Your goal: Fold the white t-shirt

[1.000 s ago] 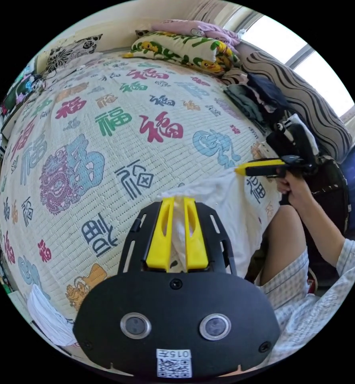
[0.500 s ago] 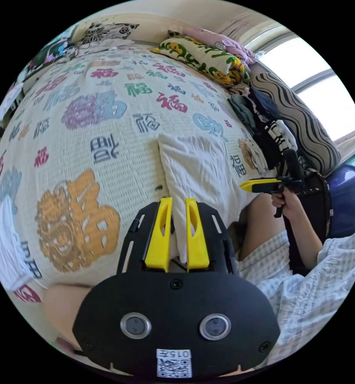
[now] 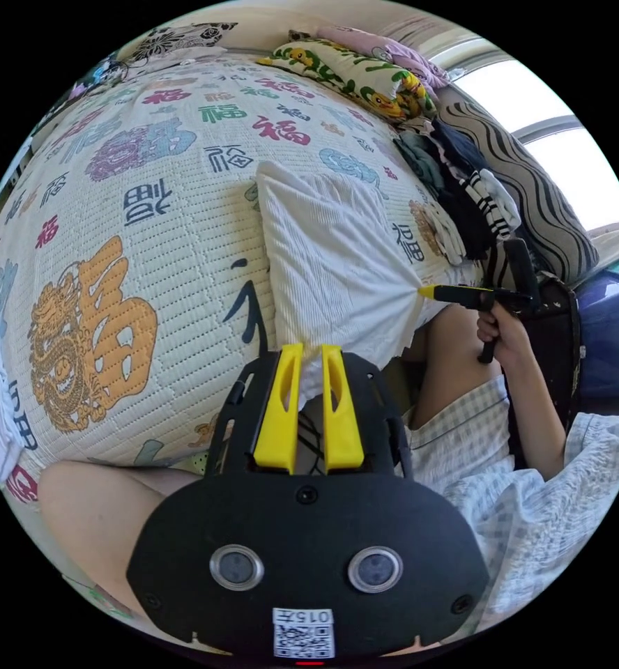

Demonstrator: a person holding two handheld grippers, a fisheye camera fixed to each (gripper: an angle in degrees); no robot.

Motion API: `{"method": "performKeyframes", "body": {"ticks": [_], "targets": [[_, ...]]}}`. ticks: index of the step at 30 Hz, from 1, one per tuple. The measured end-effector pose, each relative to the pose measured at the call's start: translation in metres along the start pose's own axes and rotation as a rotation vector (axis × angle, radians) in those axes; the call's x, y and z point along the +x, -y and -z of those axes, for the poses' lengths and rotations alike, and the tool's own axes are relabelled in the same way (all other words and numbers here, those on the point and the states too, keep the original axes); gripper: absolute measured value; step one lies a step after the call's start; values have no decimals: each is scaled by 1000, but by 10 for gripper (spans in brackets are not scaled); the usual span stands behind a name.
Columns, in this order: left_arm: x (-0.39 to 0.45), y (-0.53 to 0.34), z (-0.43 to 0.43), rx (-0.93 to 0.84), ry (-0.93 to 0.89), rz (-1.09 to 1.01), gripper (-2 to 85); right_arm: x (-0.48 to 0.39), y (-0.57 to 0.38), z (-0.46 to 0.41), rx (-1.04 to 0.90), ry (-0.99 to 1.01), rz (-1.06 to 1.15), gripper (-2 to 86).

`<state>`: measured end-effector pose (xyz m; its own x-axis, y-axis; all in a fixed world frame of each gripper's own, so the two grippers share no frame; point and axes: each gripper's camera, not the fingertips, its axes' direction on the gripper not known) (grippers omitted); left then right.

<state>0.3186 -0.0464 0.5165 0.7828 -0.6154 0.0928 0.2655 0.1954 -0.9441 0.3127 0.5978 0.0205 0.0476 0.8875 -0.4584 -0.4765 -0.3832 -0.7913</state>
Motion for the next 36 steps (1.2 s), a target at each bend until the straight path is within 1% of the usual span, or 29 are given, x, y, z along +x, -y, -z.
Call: {"method": "performKeyframes", "body": {"ticks": [3, 7, 9, 11, 13, 16, 18, 20, 21, 23, 29, 31, 33, 35, 36], "targets": [[-5, 0, -11, -30, 50, -25, 32, 9, 2, -12, -60, 35, -19, -1], [-23, -2, -13, -55, 14, 3, 42, 6, 3, -21, -115, -9, 42, 12], [-36, -3, -5, -8, -18, 17, 53, 12, 3, -16, -84, 15, 33, 30], [-62, -1, 6, 79, -121, 50, 74, 20, 2, -6, -5, 70, 33, 45], [-87, 5, 9, 140, -220, 74, 95, 38, 5, 6, 105, 225, 30, 68], [-126, 22, 1, 187, -339, 83, 119, 61, 17, 6, 189, 392, 28, 98], [-148, 35, -12, 168, -397, 83, 130, 71, 27, -1, 164, 421, 28, 123], [-170, 50, -36, 74, -425, 48, 143, 78, 35, -11, 140, 431, 35, 135], [-176, 52, -43, 55, -443, 44, 149, 82, 39, -19, 119, 468, 38, 137], [-198, 59, -67, 8, -564, 52, 164, 90, 43, -32, 83, 517, 29, 135], [-230, 69, -106, 23, -766, 20, 150, 101, 50, -62, 81, 643, 35, 90], [-234, 71, -116, 25, -790, 16, 137, 96, 54, -75, 60, 645, 54, 59], [-239, 70, -124, 26, -792, 10, 112, 94, 53, -82, 54, 660, 64, 48], [-246, 61, -124, 52, -754, -2, 55, 94, 46, -84, 73, 678, 60, 37], [-248, 57, -122, 69, -753, -10, 48, 94, 39, -82, 99, 665, 64, 30]]}}
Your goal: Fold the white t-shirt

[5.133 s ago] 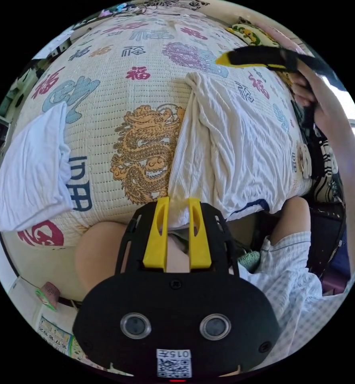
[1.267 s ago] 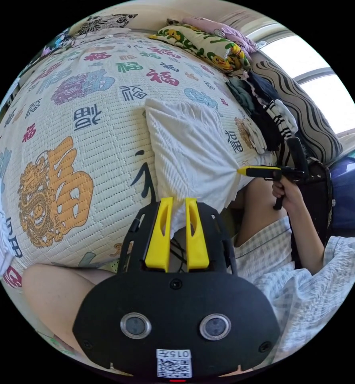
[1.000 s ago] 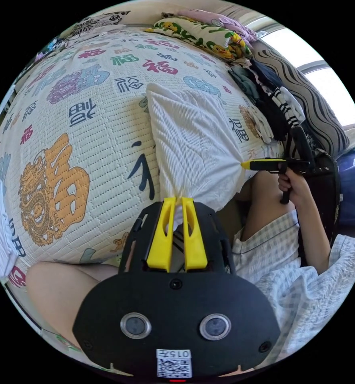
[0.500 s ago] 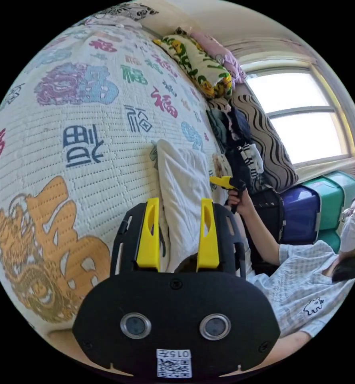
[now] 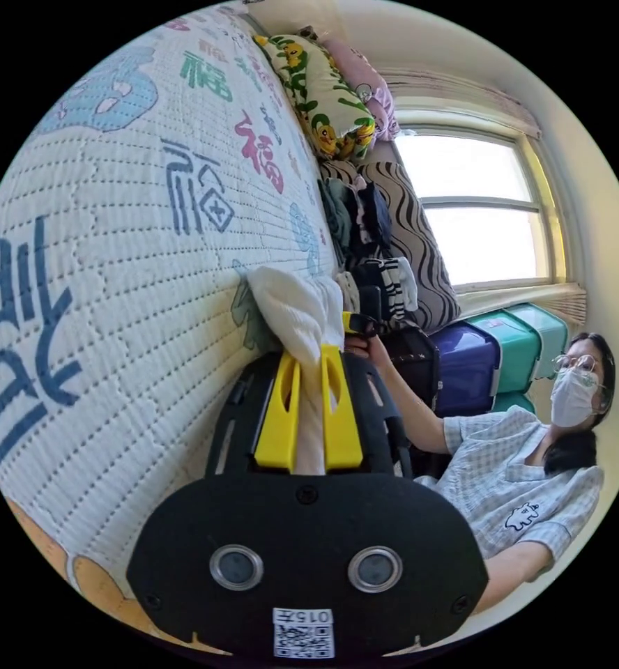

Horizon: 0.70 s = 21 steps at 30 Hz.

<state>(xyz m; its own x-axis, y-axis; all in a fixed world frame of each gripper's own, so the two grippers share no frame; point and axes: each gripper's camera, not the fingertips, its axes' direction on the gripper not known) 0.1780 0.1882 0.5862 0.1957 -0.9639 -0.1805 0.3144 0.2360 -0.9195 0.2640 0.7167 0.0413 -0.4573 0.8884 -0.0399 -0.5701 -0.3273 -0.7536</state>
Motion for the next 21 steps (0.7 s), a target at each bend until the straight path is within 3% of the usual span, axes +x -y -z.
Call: {"method": "performKeyframes", "body": {"ticks": [9, 11, 21], "targets": [[66, -101, 59, 209, 35, -296, 20, -95, -61, -5, 56, -120, 316, 12], [82, -142, 86, 324, 47, -348, 18, -120, -70, -15, 56, -126, 385, 11], [120, -293, 176, 725, 230, -405, 16, -230, -74, -128, -117, -148, 728, 9]]}}
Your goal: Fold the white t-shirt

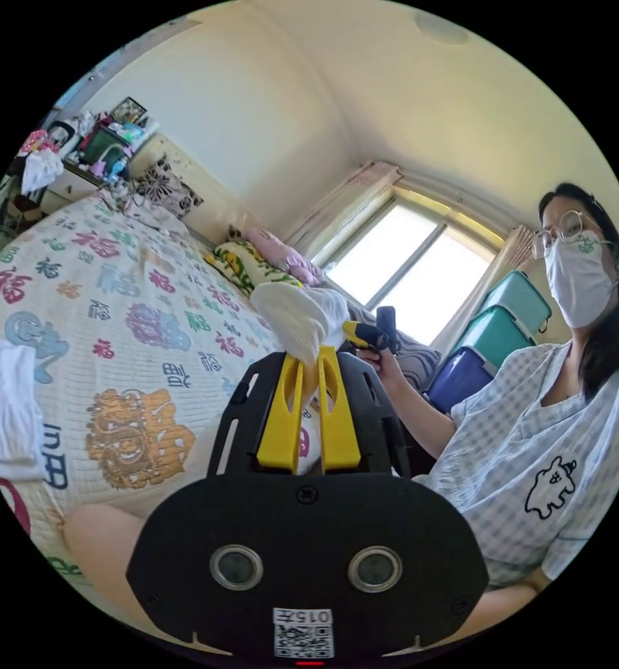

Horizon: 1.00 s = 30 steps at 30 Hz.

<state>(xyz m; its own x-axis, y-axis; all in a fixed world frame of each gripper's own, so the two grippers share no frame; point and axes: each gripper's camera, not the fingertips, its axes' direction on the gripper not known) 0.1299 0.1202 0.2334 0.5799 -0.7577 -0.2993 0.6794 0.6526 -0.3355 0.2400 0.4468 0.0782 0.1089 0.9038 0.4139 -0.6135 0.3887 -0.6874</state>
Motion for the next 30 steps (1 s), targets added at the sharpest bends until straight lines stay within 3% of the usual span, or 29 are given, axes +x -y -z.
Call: {"method": "performKeyframes", "body": {"ticks": [4, 9, 17, 20, 25, 30], "targets": [[5, -4, 41, 111, 50, -5, 15, -16, 26, -37, 5, 76, 64, 9], [-4, 12, 45, 92, 84, -48, 14, -19, 41, -58, 22, 73, 79, 9], [49, 21, -20, -47, 81, -499, 15, -42, 35, -19, 108, -80, 295, 9], [40, -12, -58, -210, 47, -410, 15, -28, 3, -16, 70, -35, 208, 8], [26, -54, -104, -429, 15, -198, 15, 24, -76, -34, -10, 10, -200, 8], [23, -31, -137, -493, 113, -101, 17, 53, -78, -36, 42, 41, -326, 9]]}}
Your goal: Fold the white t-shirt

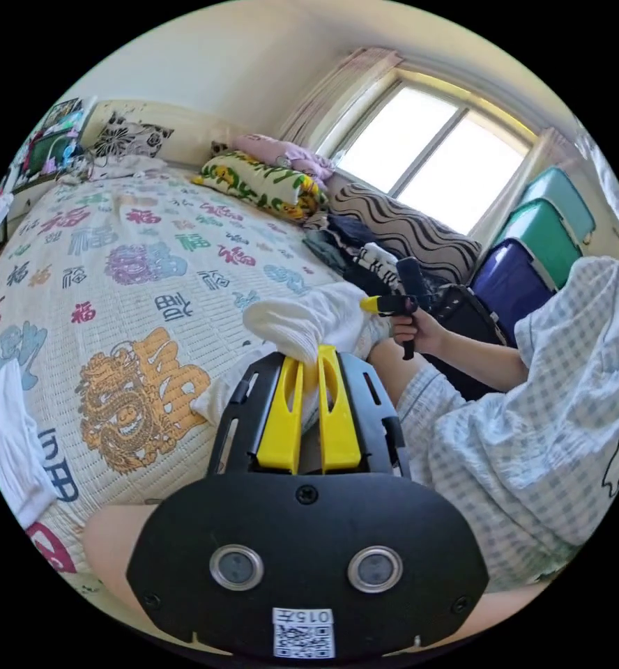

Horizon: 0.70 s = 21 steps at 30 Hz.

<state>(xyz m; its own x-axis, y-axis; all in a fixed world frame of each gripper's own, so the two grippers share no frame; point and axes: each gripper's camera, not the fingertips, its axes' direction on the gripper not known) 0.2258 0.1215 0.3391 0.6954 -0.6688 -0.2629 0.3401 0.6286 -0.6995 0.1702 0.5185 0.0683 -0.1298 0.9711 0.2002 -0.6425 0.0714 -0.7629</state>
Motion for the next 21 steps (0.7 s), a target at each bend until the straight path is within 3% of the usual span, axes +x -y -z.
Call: {"method": "performKeyframes", "body": {"ticks": [3, 5, 8, 13, 18, 21], "targets": [[-15, 8, -13, -30, -3, 220, 20, 11, 30, -3, -57, -8, -40, 10], [-35, 4, -38, -188, 23, 465, 23, 24, 43, -12, -165, -25, -114, 12], [-47, 10, -61, -302, 23, 607, 36, 41, 52, -35, -340, -120, -189, 17], [-44, 33, -71, -358, 39, 632, 63, 44, 68, -26, -325, -144, -212, 45], [-30, 53, -48, -235, 185, 638, 87, 47, 74, 17, -258, -202, -234, 82], [-28, 64, -43, -210, 165, 653, 109, 58, 76, 33, -251, -147, -274, 125]]}}
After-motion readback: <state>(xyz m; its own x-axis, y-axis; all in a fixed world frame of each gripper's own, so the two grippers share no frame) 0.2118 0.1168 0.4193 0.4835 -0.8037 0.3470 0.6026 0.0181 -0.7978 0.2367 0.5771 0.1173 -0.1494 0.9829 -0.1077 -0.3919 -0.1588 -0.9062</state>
